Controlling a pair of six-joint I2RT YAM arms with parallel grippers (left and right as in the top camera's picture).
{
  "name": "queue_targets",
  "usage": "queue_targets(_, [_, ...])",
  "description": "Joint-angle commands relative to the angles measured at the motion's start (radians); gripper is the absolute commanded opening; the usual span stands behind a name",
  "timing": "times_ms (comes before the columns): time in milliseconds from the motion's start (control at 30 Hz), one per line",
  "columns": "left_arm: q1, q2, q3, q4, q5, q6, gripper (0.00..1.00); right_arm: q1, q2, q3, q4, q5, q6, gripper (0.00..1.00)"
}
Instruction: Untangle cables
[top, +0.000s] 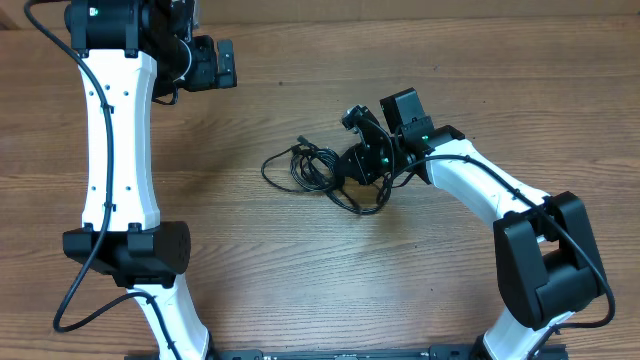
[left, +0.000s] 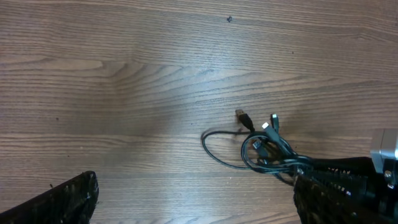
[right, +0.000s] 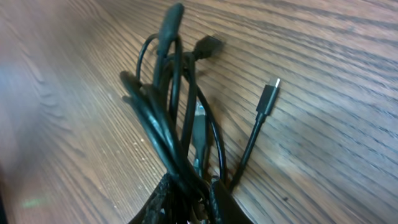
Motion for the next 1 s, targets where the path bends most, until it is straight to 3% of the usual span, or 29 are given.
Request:
queue_targets(0, [-0.002,0.007,0.008,0.001,0.011,0.016,1.0,0.0,0.003,0.018,0.011,-0.113,0.005,0.11])
queue_targets(133, [-0.002,0.007,0.008,0.001,0.011,0.016,1.0,-0.009,0.0,0.111,0.005,-0.334,0.056,0.04])
queue_targets(500, [-0.002,0.007,0.008,0.001,0.011,0.016,1.0,-0.001,-0.001,0.294,0.008,-0.715,0.065,0.04])
queue_targets(967, [-0.002,0.007,0.008,0.001,0.011,0.016,1.0,0.0,-0.001,0.297,0.134,-0.737,0.064,0.04])
